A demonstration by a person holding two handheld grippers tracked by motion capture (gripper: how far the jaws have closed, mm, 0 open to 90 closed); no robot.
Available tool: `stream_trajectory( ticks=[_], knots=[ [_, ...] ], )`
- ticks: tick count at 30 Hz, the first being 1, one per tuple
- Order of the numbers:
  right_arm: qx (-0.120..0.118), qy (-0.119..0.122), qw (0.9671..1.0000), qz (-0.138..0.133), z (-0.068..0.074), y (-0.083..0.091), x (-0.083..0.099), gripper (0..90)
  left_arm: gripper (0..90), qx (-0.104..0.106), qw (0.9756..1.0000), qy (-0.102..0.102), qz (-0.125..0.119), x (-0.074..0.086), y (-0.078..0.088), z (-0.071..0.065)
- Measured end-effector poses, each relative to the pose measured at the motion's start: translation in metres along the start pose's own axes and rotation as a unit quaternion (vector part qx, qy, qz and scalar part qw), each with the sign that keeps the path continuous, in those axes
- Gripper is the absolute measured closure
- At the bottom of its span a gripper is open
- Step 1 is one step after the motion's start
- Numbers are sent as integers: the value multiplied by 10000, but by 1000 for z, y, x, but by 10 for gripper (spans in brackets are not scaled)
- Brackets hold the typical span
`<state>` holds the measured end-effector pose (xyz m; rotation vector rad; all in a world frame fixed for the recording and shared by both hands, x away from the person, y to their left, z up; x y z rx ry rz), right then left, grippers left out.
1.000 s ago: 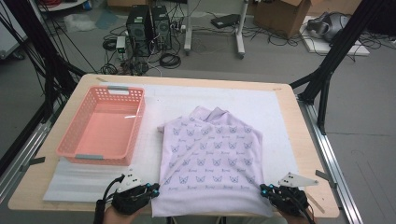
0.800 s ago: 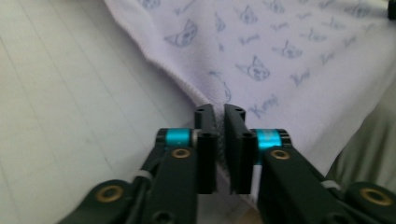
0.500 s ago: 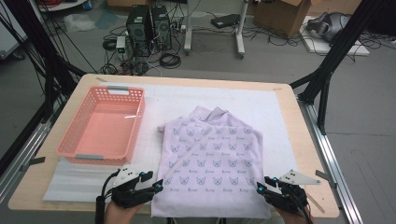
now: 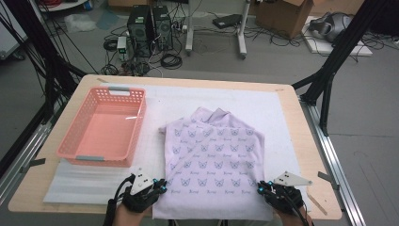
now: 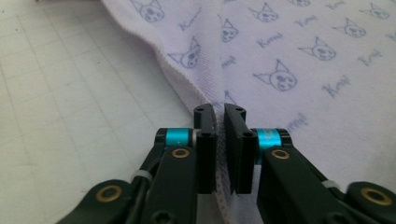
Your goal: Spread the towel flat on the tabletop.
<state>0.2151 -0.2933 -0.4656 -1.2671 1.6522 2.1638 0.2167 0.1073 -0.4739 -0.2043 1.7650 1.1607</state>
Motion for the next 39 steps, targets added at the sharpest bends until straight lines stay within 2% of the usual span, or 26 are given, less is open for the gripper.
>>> stream_trajectory(
  ticks=[5, 11, 14, 19, 23, 25, 26, 28, 29, 30, 34, 36, 39],
  knots=[
    [5, 92, 10000, -1, 1, 1, 1, 864, 848, 64, 9999, 91, 21, 0, 2, 1],
    [-42, 95, 9999, 21, 2, 2, 2, 870, 849, 117, 9999, 122, 13, 0, 2, 1],
    [-104, 99, 9999, 26, 3, 3, 2, 871, 852, 213, 9996, 173, 44, 1, 4, 2],
    [-214, 138, 9996, 97, 8, 8, 7, 872, 854, 430, 9982, 406, 43, 6, 14, 1],
    [-309, 108, 9994, 146, 9, 12, 11, 872, 853, 543, 9978, 387, 45, 7, 21, -2],
    [-341, 88, 9993, 141, 10, 14, 12, 867, 843, 566, 9973, 459, 34, 7, 21, -3],
    [-341, 104, 9993, 128, 10, 15, 12, 847, 807, 520, 9973, 519, -10, 7, 20, -2],
    [-316, 119, 9994, 42, 9, 16, 12, 761, 623, 468, 9967, 648, -124, 5, 21, 1],
    [-299, 85, 9995, -34, 8, 18, 11, 692, 568, 461, 9963, 692, -206, 3, 21, 3],
    [-242, 34, 9996, -140, 7, 18, 9, 670, 533, 466, 9959, 712, -297, 2, 21, 5],
    [-74, -69, 9993, -366, 3, 18, 4, 598, 458, 480, 9960, 636, -410, -2, 17, 12],
    [-21, -53, 9995, -305, 2, 15, 4, 595, 435, 473, 9955, 687, -444, -3, 13, 13],
    [-42, -65, 9996, -263, 0, 11, 5, 587, 431, 485, 9964, 621, -320, -2, 10, 13]
  ],
)
Point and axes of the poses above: each handheld gripper's, and its own axes: y roughly backward along the jaws, x roughly out of its underside, z roughly to its left, the point moved 3 cm from there along -y, roughly forward along the jaws, and after that the axes turned 4 degrees about z, right-handed, at the moved point
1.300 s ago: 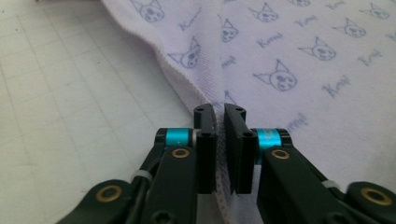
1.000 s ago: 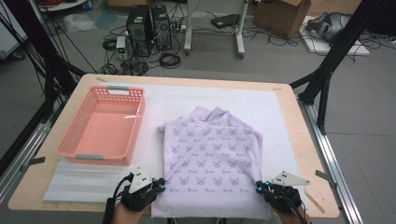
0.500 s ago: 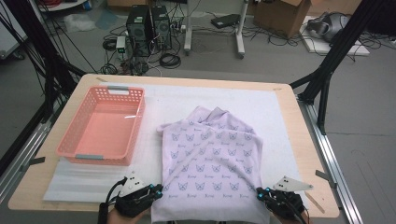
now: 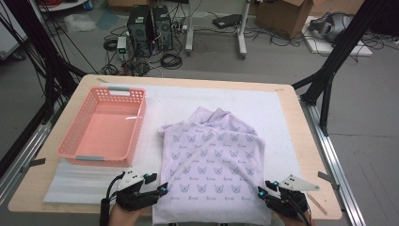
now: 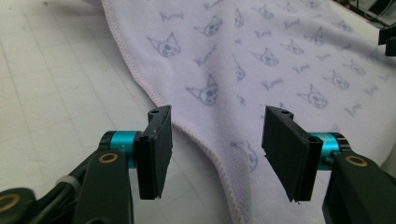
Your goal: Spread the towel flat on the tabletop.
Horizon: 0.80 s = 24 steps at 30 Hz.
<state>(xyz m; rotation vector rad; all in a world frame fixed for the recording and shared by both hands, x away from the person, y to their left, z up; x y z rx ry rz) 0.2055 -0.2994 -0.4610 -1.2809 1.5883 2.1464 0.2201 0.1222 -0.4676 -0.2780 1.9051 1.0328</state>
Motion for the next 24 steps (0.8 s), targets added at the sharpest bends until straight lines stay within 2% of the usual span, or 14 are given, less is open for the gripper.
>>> stream_trajectory(
  ticks=[4, 7, 8, 9, 11, 12, 13, 14, 16, 22, 24],
  knots=[
    [-22, -63, 10000, 15, 0, -1, 1, 576, 435, 14, 10000, -42, 84, 1, -2, -1],
    [-37, -30, 10000, 66, 0, -4, 1, 573, 459, 114, 9997, -64, 193, 4, -5, -3],
    [2, -27, 9999, 138, 1, -5, 2, 572, 488, 155, 9995, -107, 261, 5, -7, -5],
    [25, -31, 9998, 210, 1, -7, 3, 574, 516, 56, 9994, -256, 222, 7, -7, -7],
    [37, -61, 9998, 186, -1, -7, 3, 619, 682, -138, 9984, -503, 241, 9, -8, -10],
    [60, -45, 9998, 208, 0, -6, 3, 667, 765, -103, 9983, -523, 244, 9, -7, -10],
    [-4, -48, 9998, 216, -1, -5, 3, 766, 842, -69, 9984, -509, 251, 9, -7, -10],
    [-109, -69, 9996, 233, -1, -5, 3, 809, 847, -69, 9982, -521, 302, 9, -6, -10],
    [-138, 25, 9995, 293, 2, -2, 4, 835, 853, -7, 9983, -437, 393, 9, -2, -11],
    [-360, 123, 9982, 468, 10, 11, 13, 841, 853, 222, 9975, -353, 571, 14, 18, -15],
    [-414, 183, 9976, 532, 14, 15, 16, 830, 840, 311, 9969, -351, 625, 18, 19, -15]
  ],
)
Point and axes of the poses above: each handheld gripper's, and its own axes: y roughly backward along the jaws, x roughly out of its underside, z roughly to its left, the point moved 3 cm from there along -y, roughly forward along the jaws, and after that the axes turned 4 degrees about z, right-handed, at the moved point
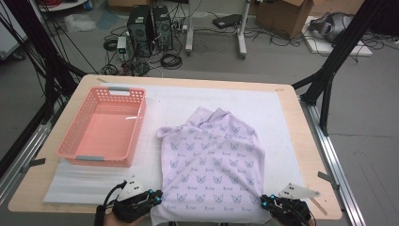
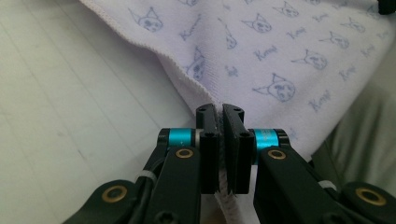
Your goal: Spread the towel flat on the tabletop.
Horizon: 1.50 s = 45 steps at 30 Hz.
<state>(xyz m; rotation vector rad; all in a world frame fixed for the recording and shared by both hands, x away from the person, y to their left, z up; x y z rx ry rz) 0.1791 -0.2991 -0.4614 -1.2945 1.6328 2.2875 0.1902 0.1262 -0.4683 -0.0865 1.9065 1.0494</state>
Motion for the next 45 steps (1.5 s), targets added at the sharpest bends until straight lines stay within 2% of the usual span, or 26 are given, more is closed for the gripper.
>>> stream_trajectory(
  ticks=[1, 2, 3, 4, 7, 9, 11, 14, 15, 18, 19, 20, 21, 22, 23, 25, 28, 29, 34, 35, 37, 39, 40, 41, 43, 45],
  knots=[
    [-7, 17, 10000, -3, 2, 1, 1, 786, 800, -44, 9999, 11, -108, 1, -1, 1],
    [20, -39, 10000, -59, 3, 2, 1, 708, 700, -124, 9997, 87, -207, 0, -1, 4],
    [56, -78, 9998, -158, 1, 2, -1, 665, 602, -173, 9991, 194, -323, -2, -1, 8],
    [64, -140, 9995, -270, -1, 2, -3, 646, 543, -194, 9981, 292, -508, -5, -1, 11],
    [225, -248, 9980, -536, -6, 0, -11, 615, 501, -250, 9954, 413, -832, -13, -1, 21],
    [366, -275, 9973, -577, -11, -4, -16, 603, 472, -260, 9951, 483, -817, -15, -5, 27],
    [449, -302, 9971, -529, -15, -11, -19, 590, 469, -252, 9957, 528, -716, -16, -12, 29],
    [425, -368, 9976, -394, -21, -22, -21, 576, 468, -217, 9976, 427, -497, -15, -21, 27],
    [434, -354, 9978, -356, -21, -24, -21, 583, 458, -262, 9977, 333, -529, -14, -22, 25],
    [467, -242, 9979, -383, -21, -24, -21, 663, 488, -371, 9978, 168, -522, -13, -23, 21],
    [425, -248, 9980, -394, -21, -23, -20, 726, 530, -418, 9976, 66, -543, -12, -24, 19],
    [374, -264, 9982, -390, -21, -22, -19, 796, 609, -450, 9976, -46, -532, -11, -24, 17],
    [306, -253, 9985, -382, -21, -22, -19, 832, 696, -457, 9977, -65, -506, -10, -24, 15],
    [298, -237, 9985, -386, -20, -22, -19, 841, 781, -307, 9986, 24, -434, -10, -23, 13],
    [290, -233, 9986, -365, -19, -22, -18, 850, 865, -290, 9988, 59, -385, -11, -23, 12],
    [253, -212, 9988, -356, -20, -21, -18, 855, 872, -311, 9991, -6, -287, -11, -22, 8],
    [149, -302, 9989, -324, -19, -17, -14, 858, 874, -232, 9995, 56, -227, -9, -18, 7],
    [143, -248, 9991, -324, -20, -16, -13, 858, 874, -206, 9995, 90, -238, -9, -16, 7],
    [81, -228, 9990, -384, -17, -9, -9, 847, 870, -178, 9988, 138, -425, -11, -9, 8],
    [72, -242, 9988, -408, -17, -9, -10, 821, 867, -192, 9986, 146, -462, -12, -9, 9],
    [37, -309, 9985, -445, -16, -11, -12, 641, 858, -172, 9987, 175, -444, -12, -10, 10],
    [54, -300, 9987, -402, -16, -16, -13, 565, 836, -145, 9988, 207, -413, -12, -12, 10],
    [98, -290, 9988, -370, -15, -19, -14, 563, 820, -146, 9988, 225, -410, -12, -13, 11],
    [127, -281, 9988, -390, -15, -19, -15, 561, 777, -159, 9986, 242, -436, -13, -14, 11],
    [237, -207, 9989, -346, -15, -20, -16, 584, 602, -173, 9983, 304, -460, -14, -16, 13],
    [344, -88, 9988, -352, -14, -20, -16, 613, 536, -134, 9985, 326, -416, -14, -19, 14]
  ],
)
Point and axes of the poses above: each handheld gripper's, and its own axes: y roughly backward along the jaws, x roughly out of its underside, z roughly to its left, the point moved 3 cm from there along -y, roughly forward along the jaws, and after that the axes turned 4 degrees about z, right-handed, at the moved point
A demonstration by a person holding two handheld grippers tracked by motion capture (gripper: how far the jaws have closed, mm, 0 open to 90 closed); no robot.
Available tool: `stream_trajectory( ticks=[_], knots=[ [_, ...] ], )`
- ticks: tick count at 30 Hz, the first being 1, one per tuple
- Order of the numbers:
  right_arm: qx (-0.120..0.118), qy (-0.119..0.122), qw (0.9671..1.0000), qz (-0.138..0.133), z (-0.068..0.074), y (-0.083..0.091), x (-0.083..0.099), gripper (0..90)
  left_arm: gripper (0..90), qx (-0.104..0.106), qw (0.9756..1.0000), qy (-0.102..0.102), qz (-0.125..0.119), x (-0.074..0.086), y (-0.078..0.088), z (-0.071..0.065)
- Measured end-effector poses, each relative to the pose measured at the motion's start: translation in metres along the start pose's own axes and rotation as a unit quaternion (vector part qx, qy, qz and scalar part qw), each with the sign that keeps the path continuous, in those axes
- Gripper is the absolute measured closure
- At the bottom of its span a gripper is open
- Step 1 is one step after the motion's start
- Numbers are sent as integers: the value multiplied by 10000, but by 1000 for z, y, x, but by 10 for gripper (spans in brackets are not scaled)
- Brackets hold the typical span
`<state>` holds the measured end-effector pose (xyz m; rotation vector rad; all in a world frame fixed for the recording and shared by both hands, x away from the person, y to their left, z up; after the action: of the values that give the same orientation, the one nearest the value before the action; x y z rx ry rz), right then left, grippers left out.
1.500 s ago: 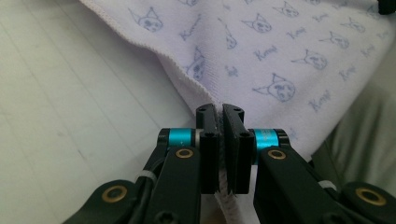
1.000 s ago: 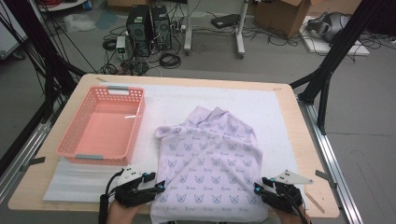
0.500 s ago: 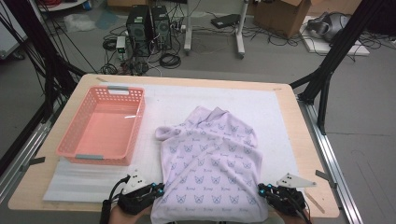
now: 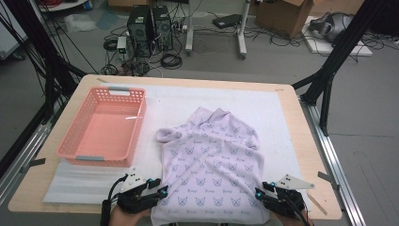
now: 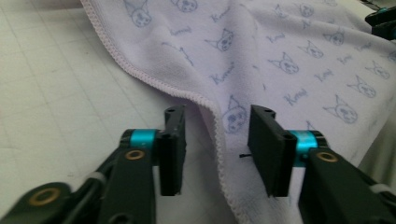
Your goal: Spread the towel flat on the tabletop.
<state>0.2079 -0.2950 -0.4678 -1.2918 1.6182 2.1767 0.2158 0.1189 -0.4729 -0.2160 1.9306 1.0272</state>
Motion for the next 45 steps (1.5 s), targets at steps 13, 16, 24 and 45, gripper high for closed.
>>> stream_trajectory(
  ticks=[13, 16, 24, 45],
  knots=[
    [-255, 19, 9995, 177, 2, 12, 8, 858, 876, -24, 9992, -175, 347, 10, 12, -6],
    [-285, 0, 9992, 280, 1, 21, 15, 859, 876, 66, 9991, -86, 407, 13, 24, -4],
    [-184, -189, 9995, -166, 2, 27, 9, 601, 547, -10, 9995, 131, -281, 1, 22, 6],
    [-239, -14, 9995, 228, 4, 20, 14, 836, 865, -34, 9993, -199, 326, 10, 21, -3]
  ],
)
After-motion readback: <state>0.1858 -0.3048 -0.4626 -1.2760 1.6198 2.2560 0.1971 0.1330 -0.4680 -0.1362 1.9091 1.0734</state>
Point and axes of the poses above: each handheld gripper's, and its own axes: y roughly backward along the jaws, x roughly out of its underside, z roughly to its left, the point moved 3 cm from there along -y, roughly forward along the jaws, and after that the axes turned 4 degrees about z, right-handed, at the moved point
